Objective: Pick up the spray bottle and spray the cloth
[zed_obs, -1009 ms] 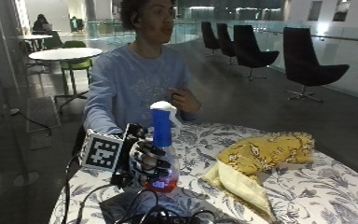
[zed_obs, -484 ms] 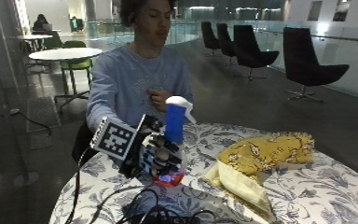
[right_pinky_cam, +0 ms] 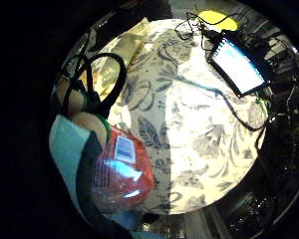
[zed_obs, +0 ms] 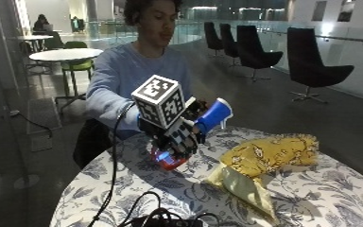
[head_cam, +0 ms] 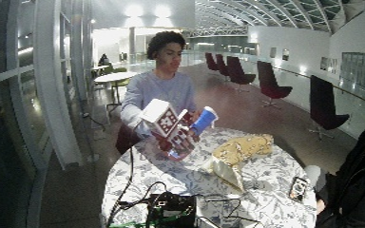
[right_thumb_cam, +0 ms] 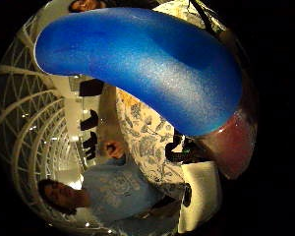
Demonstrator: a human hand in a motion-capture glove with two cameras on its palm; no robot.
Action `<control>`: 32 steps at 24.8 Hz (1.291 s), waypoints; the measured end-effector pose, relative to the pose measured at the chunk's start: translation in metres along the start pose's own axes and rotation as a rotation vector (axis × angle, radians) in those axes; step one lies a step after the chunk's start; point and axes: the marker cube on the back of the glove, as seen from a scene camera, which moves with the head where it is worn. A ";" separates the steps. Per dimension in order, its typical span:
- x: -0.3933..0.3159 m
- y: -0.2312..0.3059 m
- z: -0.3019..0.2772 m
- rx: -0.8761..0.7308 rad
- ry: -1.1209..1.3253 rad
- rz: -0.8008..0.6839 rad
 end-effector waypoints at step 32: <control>-0.184 -0.009 0.083 0.161 -0.721 -0.290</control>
